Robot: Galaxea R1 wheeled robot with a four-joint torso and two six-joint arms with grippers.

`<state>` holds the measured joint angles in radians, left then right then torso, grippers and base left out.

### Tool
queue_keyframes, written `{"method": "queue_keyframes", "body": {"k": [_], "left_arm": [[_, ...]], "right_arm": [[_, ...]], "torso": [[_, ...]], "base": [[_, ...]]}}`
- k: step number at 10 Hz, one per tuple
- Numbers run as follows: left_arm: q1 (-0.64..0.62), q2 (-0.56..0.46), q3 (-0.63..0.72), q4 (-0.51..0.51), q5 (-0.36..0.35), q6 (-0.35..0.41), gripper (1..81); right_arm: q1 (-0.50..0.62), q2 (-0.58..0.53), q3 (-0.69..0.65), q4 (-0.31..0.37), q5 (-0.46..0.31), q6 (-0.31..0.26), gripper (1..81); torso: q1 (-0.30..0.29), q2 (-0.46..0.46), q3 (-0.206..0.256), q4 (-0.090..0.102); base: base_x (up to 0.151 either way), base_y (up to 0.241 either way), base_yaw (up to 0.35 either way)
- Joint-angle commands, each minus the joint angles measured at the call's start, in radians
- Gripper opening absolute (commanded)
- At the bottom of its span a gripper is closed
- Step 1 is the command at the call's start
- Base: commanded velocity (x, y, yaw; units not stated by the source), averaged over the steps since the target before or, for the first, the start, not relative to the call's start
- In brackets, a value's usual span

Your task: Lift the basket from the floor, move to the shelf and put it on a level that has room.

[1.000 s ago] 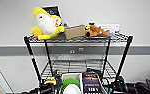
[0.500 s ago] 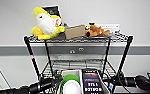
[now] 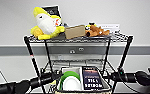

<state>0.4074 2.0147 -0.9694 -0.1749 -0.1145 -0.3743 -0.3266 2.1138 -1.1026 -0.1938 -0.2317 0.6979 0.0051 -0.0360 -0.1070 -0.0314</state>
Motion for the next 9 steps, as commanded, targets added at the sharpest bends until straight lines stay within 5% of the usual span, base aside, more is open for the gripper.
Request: {"method": "queue_keyframes", "body": {"k": [1,9], "left_arm": [[-0.206,0.013,0.075,-0.024,-0.025,0.001,1.0],[-0.262,0.035,0.044,-0.063,0.004,0.001,1.0]], "right_arm": [[0.212,0.024,0.081,0.008,0.150,0.009,1.0],[0.297,0.039,0.055,0.011,0.111,0.057,1.0]], "torso": [[0.000,0.000,0.000,0.000],[0.000,0.000,0.000,0.000]], "base": [[0.000,0.000,0.000],[0.000,0.000,0.000]]}}
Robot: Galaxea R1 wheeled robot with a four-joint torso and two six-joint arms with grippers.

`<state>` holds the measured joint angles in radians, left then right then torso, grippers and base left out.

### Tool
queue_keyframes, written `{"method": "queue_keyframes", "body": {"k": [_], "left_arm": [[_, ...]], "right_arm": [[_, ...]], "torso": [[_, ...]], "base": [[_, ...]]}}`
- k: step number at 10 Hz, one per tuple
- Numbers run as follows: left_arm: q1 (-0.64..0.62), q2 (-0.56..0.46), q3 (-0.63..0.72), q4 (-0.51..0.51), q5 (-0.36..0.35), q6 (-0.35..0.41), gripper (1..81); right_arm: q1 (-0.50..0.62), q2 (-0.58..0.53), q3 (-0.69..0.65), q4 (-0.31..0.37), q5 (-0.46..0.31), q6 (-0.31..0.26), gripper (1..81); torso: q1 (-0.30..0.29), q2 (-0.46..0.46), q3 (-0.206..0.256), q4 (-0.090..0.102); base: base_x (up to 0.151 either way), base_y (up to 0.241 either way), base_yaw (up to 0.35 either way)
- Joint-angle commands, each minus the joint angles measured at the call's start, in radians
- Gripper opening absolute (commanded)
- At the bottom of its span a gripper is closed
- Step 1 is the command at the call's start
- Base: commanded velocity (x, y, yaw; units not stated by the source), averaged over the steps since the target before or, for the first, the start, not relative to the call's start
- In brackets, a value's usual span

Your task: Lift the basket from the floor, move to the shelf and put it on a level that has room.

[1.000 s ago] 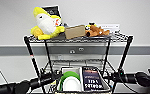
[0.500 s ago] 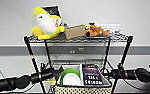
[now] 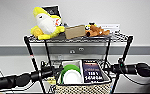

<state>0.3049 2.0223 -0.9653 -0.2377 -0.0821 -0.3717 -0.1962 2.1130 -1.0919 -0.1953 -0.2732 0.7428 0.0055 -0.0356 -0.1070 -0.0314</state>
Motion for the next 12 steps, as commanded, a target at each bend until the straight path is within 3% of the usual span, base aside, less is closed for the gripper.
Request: {"method": "queue_keyframes", "body": {"k": [1,3,10,12], "left_arm": [[-0.160,0.045,0.007,0.000,-0.027,-0.001,1.0],[-0.168,0.078,-0.073,0.000,-0.018,-0.001,1.0],[-0.286,0.246,-0.353,-0.017,0.116,-0.001,1.0],[-0.293,0.285,-0.429,-0.015,0.120,-0.001,1.0]], "right_arm": [[0.169,0.060,0.010,0.008,0.150,0.012,1.0],[0.184,0.112,-0.066,0.002,0.150,0.010,1.0],[0.243,0.300,-0.337,-0.050,0.149,0.010,1.0],[0.246,0.342,-0.420,-0.070,0.149,0.009,1.0]], "torso": [[0.000,0.000,0.000,0.000],[0.000,0.000,0.000,0.000],[0.000,0.000,0.000,0.000],[0.000,0.000,-0.001,0.000]], "base": [[0.000,0.000,0.000],[0.000,0.000,0.000],[0.000,0.000,0.000],[0.000,0.000,0.000]]}}
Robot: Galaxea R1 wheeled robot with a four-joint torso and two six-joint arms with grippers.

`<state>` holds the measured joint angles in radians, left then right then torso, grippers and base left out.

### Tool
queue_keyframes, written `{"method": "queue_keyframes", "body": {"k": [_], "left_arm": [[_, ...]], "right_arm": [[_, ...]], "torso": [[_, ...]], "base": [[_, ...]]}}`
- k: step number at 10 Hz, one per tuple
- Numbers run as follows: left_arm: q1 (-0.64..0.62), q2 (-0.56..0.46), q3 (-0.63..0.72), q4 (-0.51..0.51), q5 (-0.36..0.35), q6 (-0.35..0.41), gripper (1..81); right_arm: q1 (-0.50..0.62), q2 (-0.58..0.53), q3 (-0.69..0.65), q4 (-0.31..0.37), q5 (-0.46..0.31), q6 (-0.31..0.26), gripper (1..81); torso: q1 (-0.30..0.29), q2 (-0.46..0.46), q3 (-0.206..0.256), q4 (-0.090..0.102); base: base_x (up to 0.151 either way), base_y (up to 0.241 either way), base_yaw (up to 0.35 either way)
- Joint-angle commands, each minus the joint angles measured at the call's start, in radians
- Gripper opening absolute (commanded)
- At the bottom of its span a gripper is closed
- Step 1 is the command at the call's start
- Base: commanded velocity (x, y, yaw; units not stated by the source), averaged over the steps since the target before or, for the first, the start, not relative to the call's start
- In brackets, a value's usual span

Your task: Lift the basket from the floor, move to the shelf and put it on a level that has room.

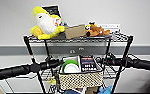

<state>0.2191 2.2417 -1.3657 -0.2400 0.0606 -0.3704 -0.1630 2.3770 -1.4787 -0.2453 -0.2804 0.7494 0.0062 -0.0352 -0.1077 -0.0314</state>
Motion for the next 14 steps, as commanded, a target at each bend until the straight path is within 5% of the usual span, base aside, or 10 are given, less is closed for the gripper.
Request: {"method": "queue_keyframes", "body": {"k": [1,7,14], "left_arm": [[-0.218,0.101,-0.094,-0.005,-0.015,-0.002,1.0],[-0.307,0.265,-0.349,0.005,0.077,-0.002,1.0],[-0.304,0.397,-0.575,0.083,0.105,-0.001,1.0]], "right_arm": [[0.216,0.104,-0.073,-0.035,0.158,0.004,1.0],[0.229,0.236,-0.311,-0.089,0.158,0.004,1.0],[0.205,0.389,-0.550,-0.158,0.159,-0.012,1.0]], "torso": [[0.000,0.000,0.000,0.000],[0.001,0.000,-0.001,0.000],[0.002,0.001,-0.002,0.000]], "base": [[0.000,0.000,0.000],[0.000,0.000,0.000],[0.000,0.000,0.000]]}}
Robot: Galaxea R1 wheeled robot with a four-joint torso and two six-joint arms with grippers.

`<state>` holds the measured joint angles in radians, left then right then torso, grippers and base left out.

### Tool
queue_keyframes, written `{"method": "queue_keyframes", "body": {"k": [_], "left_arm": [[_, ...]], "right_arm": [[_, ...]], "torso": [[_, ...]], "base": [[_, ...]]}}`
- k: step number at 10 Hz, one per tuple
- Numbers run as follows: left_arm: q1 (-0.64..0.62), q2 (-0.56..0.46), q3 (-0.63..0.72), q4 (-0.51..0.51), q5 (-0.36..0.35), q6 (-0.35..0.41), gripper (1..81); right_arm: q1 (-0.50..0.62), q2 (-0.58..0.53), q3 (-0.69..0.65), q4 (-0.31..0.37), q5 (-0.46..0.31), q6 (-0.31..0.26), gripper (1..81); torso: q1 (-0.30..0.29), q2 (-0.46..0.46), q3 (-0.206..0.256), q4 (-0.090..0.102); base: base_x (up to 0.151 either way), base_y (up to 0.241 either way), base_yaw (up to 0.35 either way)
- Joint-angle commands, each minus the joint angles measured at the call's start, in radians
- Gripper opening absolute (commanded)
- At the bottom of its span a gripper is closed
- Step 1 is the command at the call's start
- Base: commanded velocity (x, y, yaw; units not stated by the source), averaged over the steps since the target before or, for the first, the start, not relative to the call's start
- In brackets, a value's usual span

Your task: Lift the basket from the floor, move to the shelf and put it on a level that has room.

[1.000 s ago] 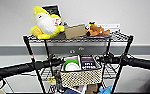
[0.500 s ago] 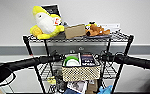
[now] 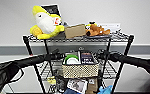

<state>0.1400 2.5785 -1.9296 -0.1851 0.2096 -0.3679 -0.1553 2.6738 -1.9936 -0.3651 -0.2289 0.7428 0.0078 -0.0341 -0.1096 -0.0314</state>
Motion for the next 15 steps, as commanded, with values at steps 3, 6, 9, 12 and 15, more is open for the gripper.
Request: {"method": "queue_keyframes", "body": {"k": [3,6,9,12,15], "left_arm": [[-0.204,0.086,-0.049,0.055,-0.025,-0.003,1.0],[-0.204,0.083,-0.043,0.053,-0.012,-0.003,1.0],[-0.205,0.057,0.012,0.050,0.001,-0.002,81.1],[-0.208,0.020,0.064,0.047,0.002,-0.003,81.1],[-0.204,-0.102,0.210,0.050,-0.006,-0.005,81.1]], "right_arm": [[0.145,0.142,-0.131,-0.084,0.108,0.001,1.0],[0.145,0.113,-0.103,-0.080,0.120,0.013,1.0],[0.147,0.083,-0.066,-0.083,0.128,0.013,81.1],[0.151,0.056,-0.025,-0.074,0.123,0.023,81.1],[0.147,-0.091,0.163,-0.061,0.128,0.033,81.1]], "torso": [[0.000,0.000,0.000,0.000],[0.000,0.000,0.000,0.000],[0.000,0.000,0.000,0.000],[0.000,0.000,0.000,0.000],[0.000,0.000,0.000,0.000]], "base": [[0.000,0.000,0.000],[0.000,0.000,0.000],[0.000,0.000,0.000],[0.000,0.000,0.000],[0.000,0.000,0.000]]}}
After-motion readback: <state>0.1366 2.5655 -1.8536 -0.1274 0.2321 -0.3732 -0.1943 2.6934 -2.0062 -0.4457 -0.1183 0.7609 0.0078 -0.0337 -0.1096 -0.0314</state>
